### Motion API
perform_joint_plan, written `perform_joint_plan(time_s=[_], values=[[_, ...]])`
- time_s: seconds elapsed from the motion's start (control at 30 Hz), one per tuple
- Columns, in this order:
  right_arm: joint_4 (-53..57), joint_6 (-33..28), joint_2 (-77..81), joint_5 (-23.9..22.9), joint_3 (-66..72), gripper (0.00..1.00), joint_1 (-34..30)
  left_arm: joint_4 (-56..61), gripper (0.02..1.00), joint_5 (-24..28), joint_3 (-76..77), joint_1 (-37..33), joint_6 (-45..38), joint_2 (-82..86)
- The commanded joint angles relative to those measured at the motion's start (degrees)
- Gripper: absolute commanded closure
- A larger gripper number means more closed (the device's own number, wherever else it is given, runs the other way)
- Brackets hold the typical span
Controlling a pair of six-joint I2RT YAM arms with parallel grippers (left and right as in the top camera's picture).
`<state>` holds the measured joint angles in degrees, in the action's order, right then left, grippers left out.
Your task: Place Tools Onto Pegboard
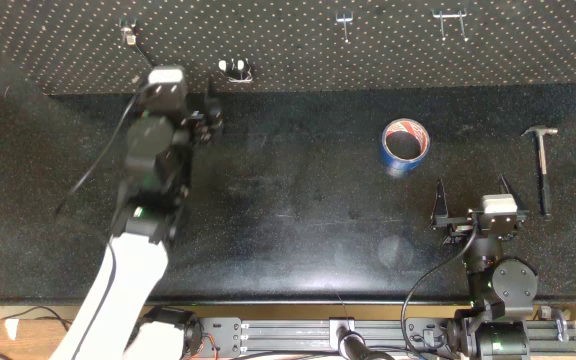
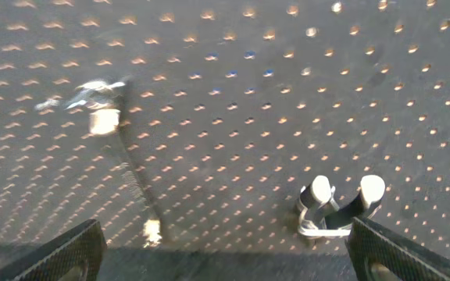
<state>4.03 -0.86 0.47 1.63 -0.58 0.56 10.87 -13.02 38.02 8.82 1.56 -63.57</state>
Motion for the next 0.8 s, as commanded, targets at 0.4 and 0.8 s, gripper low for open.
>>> perform_joint_plan(time_s=[0.4, 0.8], values=[[-0.02, -0.72, -0.42, 0.52, 0.35, 0.025, 0.39, 12.09, 0.023, 14.03, -37.7, -7.52, 0.15, 40.52], [0.0, -0.72, -0.42, 0.52, 0.35, 0.025, 0.39, -12.5, 0.023, 15.21, -37.7, -12.98, 0.09, 58.51]])
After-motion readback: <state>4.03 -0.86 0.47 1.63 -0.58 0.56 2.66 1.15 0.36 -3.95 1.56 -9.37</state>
